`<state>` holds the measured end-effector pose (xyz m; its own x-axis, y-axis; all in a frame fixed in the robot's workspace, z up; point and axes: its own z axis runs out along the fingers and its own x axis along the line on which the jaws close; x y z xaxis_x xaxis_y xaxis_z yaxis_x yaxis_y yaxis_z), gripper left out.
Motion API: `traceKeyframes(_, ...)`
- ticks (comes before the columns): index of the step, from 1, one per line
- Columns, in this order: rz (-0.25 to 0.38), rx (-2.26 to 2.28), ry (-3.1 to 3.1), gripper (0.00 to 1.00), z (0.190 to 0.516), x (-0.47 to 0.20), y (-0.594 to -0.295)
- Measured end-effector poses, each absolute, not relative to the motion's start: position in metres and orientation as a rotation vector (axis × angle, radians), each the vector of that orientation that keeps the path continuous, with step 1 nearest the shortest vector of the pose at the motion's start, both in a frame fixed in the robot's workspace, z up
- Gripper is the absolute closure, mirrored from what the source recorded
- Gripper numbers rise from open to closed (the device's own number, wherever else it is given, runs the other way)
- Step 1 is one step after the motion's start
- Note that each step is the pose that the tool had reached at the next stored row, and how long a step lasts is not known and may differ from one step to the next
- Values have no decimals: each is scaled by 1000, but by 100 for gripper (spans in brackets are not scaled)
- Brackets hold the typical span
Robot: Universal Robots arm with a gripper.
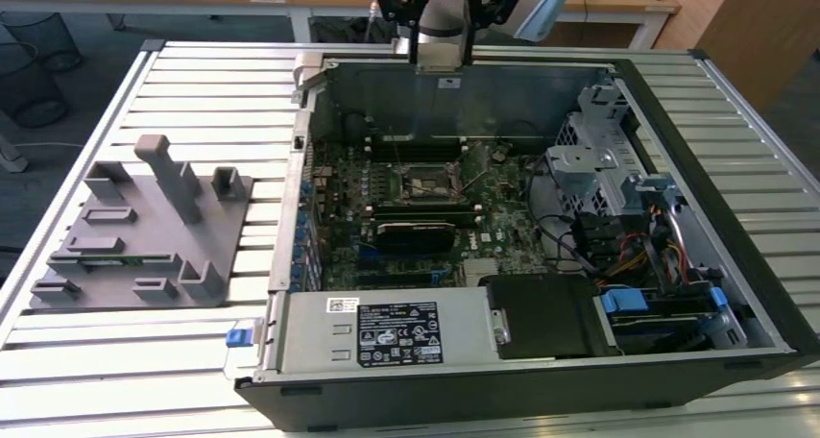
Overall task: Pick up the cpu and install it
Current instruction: 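Pick up the cpu and move it towards the insertion slot, then place the cpu into insertion slot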
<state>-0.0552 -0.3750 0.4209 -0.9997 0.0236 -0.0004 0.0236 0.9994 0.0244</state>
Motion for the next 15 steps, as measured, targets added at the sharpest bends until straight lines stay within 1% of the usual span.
traceKeyframes(15,41,49,3140,46,418,-42,-372)
